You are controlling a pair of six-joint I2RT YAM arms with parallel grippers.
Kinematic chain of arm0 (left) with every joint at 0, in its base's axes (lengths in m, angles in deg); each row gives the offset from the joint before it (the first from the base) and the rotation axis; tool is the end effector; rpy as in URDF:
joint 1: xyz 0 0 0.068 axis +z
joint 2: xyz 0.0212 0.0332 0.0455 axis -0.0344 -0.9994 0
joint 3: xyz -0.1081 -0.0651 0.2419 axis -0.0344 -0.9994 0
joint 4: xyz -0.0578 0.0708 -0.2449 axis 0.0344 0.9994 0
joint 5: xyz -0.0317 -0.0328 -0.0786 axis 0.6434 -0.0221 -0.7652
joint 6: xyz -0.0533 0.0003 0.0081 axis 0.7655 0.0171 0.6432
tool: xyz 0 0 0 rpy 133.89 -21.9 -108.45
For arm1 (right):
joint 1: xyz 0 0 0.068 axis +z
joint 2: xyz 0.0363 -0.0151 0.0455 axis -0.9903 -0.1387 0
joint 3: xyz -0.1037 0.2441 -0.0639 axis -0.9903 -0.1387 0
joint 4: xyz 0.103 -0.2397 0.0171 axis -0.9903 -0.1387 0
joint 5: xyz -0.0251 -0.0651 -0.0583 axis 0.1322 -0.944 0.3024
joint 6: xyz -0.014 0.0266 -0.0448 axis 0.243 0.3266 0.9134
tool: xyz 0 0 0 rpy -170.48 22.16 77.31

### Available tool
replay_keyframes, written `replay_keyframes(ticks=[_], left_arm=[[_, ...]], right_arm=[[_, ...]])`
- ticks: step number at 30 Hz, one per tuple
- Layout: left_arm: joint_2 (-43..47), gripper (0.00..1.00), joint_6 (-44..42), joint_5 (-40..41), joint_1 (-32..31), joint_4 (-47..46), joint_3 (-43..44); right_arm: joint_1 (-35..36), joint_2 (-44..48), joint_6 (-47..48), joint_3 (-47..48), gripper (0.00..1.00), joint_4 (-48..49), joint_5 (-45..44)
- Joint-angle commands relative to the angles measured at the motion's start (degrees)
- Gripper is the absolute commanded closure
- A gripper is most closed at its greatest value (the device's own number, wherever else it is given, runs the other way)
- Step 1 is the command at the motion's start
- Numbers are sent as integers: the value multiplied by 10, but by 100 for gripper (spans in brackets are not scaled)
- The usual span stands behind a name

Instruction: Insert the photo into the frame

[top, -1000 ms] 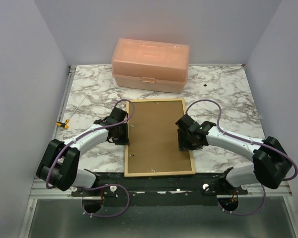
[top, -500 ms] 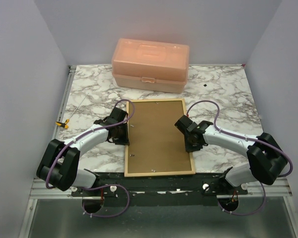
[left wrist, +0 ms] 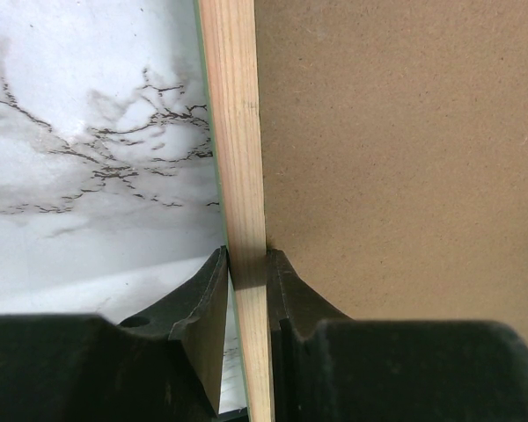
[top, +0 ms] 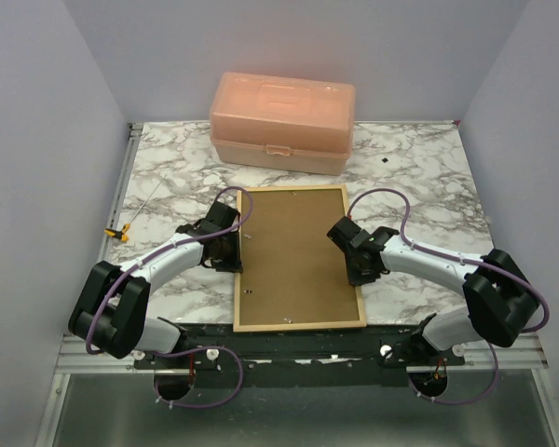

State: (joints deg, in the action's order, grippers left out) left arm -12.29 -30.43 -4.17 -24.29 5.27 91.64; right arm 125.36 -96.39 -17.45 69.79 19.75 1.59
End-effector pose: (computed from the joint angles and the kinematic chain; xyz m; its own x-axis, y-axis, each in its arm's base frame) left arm 0.2156 -0.1109 0.1682 -0.9491 -0.1270 -0.2881 -0.0333 0.9504 -0.3093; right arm 0.1795 0.1565 0.1712 -0.9489 -0.0889 -0.3029 -0.0647 0.9939 -0.0892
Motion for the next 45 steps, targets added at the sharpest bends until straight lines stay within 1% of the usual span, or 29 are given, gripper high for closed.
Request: replay_keyframes(ticks=[1, 3, 5, 7, 9, 10, 11, 15, 17, 18, 20, 21, 24, 28, 33, 35, 36, 37, 41, 45], left_arm=[[-10, 80, -3, -32, -5, -18, -2], [-10, 80, -3, -30, -5, -17, -1], [-11, 81, -3, -28, -5, -15, -1], [-11, 81, -5, -27, -5, -13, 0], [-13, 81, -7, -25, -5, -12, 1], [-13, 82, -8, -24, -5, -11, 1], [-14, 82, -8, -24, -5, -12, 1], [-16, 82, -10, -23, -5, -8, 4], [-14, 82, -10, -20, -5, -6, 3], [-14, 82, -10, -20, -5, -7, 3], [-14, 83, -11, -20, -5, -7, 3], [-15, 83, -11, -20, -5, -7, 4], [-17, 83, -11, -21, -5, -8, 4], [-16, 83, -10, -23, -5, -9, 4], [-13, 83, -9, -23, -5, -10, 4], [-13, 83, -9, -24, -5, -10, 5], [-13, 84, -9, -24, -5, -11, 4], [-13, 84, -8, -25, -5, -11, 4], [-12, 84, -7, -27, -5, -12, 4], [-11, 84, -7, -27, -5, -11, 5]], right_arm=[[1, -27, 10, -2, 65, 76, 65], [1, -25, 16, 9, 46, 67, 81], [1, -20, 22, 20, 32, 59, 93], [1, -14, 28, 29, 19, 54, 103], [1, -12, 36, 40, 10, 53, 106], [2, -12, 38, 44, 7, 54, 104], [2, -16, 41, 49, 7, 57, 101], [-1, -46, 42, 62, 6, 49, 93], [-2, -54, 31, 60, 9, 39, 74], [-3, -56, 25, 56, 14, 35, 63], [-8, -59, 19, 47, 29, 30, 50], [-10, -60, 18, 44, 34, 30, 51], [-14, -60, 14, 34, 37, 30, 52], [-15, -59, 11, 24, 49, 30, 56], [-14, -53, 15, 20, 74, 23, 58], [-14, -53, 19, 22, 87, 20, 58], [-14, -53, 20, 23, 98, 17, 56], [-14, -53, 22, 23, 100, 17, 55], [-13, -52, 33, 27, 100, 16, 41], [-13, -31, 35, 29, 100, 16, 15]])
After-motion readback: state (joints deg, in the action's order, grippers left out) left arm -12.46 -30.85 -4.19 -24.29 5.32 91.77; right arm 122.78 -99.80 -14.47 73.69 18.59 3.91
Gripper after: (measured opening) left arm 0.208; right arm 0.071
